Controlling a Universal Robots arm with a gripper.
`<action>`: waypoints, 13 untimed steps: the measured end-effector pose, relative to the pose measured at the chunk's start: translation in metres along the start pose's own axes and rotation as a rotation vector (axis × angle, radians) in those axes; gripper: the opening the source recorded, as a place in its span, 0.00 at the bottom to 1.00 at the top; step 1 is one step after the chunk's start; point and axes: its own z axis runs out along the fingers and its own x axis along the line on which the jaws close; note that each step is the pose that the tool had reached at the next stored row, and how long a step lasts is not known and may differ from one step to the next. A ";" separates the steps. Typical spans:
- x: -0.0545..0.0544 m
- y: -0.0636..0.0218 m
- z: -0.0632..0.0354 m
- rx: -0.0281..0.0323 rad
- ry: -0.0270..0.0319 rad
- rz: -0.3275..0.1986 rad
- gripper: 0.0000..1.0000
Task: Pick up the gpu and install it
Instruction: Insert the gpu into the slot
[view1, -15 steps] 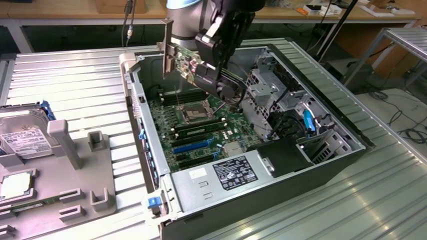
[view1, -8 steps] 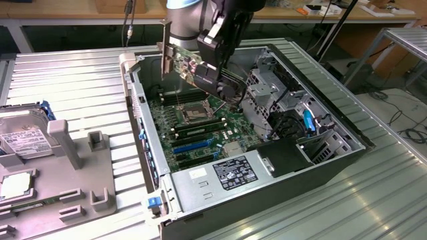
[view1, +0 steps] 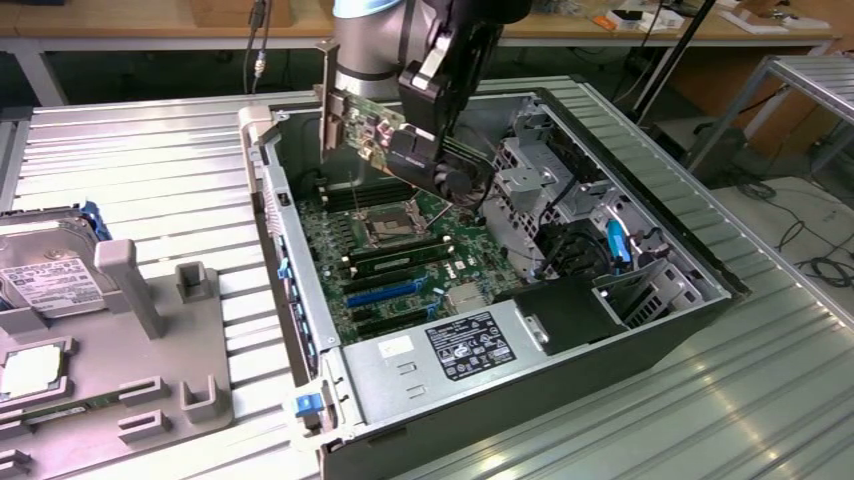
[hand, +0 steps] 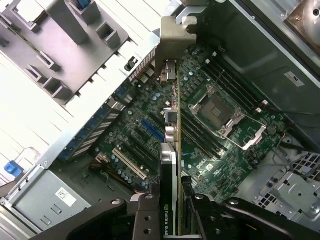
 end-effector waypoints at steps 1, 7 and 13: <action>0.000 0.0000 0.0000 -0.0001 0.0002 -0.005 0.27; 0.000 -0.0003 0.0000 -0.0015 0.0020 -0.047 0.27; -0.001 -0.0006 0.0000 -0.0027 0.0036 -0.084 0.27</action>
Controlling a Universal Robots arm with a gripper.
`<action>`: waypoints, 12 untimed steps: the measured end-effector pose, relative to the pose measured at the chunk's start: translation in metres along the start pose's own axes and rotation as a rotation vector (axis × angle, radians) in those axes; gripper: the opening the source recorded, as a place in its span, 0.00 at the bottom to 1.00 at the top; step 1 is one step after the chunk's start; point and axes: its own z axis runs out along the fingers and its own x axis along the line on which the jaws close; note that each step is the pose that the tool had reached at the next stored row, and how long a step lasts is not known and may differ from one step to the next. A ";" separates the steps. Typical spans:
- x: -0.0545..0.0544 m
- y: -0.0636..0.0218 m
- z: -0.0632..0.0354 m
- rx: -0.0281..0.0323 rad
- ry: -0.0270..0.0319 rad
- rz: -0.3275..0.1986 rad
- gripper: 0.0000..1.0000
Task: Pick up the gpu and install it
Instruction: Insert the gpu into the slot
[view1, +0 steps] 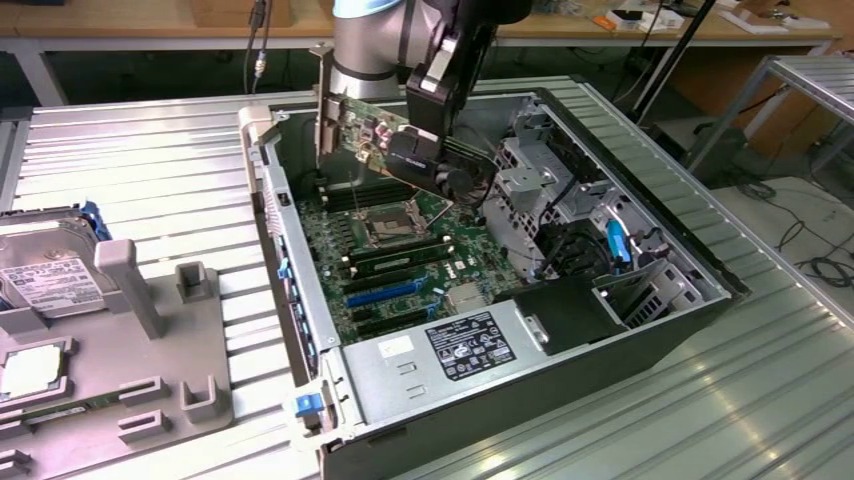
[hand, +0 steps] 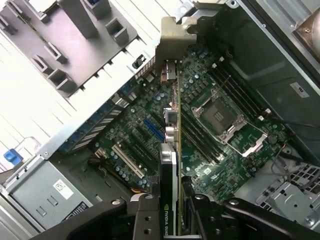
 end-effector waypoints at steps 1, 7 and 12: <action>0.000 0.0000 0.0000 -0.0002 0.0002 -0.005 0.27; -0.001 -0.0006 0.0000 -0.0016 0.0020 -0.049 0.27; -0.001 -0.0012 0.0000 -0.0026 0.0034 -0.080 0.27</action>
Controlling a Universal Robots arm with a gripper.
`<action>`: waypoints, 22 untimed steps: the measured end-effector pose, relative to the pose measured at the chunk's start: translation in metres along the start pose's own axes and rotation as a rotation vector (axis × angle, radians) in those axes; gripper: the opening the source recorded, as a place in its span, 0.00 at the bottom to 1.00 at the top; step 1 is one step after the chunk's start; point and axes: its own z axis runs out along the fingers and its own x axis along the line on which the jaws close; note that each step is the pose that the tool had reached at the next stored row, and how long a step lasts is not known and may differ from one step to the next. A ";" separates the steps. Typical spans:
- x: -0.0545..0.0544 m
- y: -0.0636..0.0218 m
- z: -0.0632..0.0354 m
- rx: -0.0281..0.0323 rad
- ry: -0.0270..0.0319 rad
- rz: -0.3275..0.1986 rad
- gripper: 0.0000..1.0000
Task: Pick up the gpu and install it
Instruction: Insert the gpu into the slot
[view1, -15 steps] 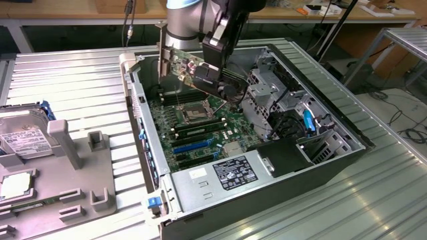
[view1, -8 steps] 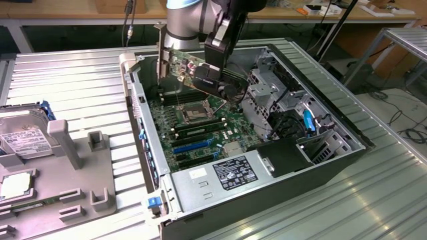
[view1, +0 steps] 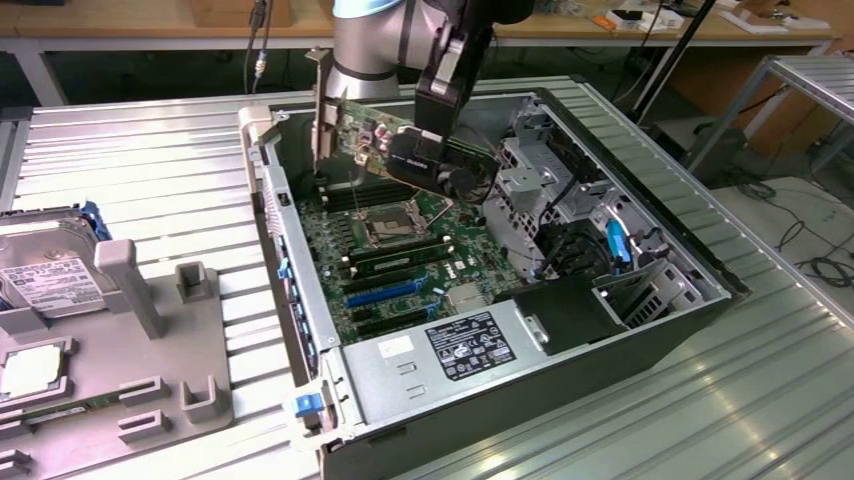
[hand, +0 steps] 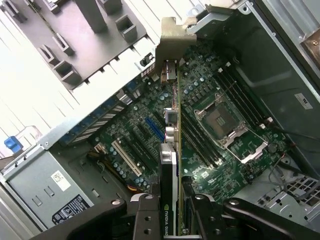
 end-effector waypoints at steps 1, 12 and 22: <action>0.000 -0.0002 0.0000 -0.0003 0.0003 -0.008 0.27; -0.002 -0.0019 0.0000 -0.0030 0.0038 -0.090 0.27; -0.003 -0.0034 0.0000 -0.0053 0.0068 -0.160 0.27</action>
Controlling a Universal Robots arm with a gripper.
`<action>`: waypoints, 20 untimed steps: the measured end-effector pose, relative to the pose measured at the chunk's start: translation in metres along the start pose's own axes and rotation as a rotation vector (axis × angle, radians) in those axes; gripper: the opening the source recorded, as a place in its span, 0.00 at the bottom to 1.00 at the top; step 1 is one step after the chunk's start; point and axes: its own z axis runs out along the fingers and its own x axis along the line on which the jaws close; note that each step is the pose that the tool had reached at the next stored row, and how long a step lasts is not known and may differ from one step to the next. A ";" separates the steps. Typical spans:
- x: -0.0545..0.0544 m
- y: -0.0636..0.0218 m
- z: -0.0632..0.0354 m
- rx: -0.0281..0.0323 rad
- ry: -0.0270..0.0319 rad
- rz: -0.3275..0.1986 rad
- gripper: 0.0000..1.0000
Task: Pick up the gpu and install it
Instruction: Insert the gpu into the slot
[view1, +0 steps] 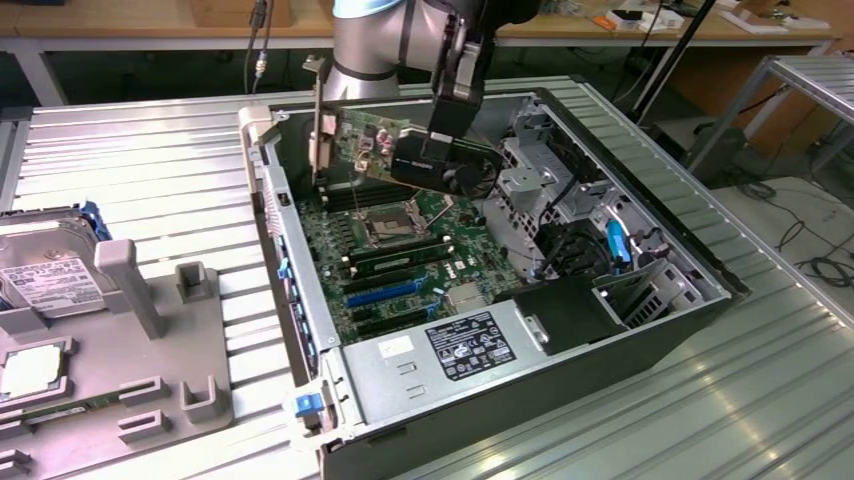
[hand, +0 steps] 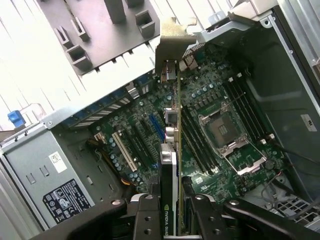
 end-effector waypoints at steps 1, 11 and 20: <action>0.000 -0.0002 0.0000 -0.0003 0.0004 -0.009 0.27; -0.001 -0.0015 0.0000 -0.0024 0.0030 -0.072 0.27; -0.002 -0.0030 0.0000 -0.0045 0.0058 -0.138 0.27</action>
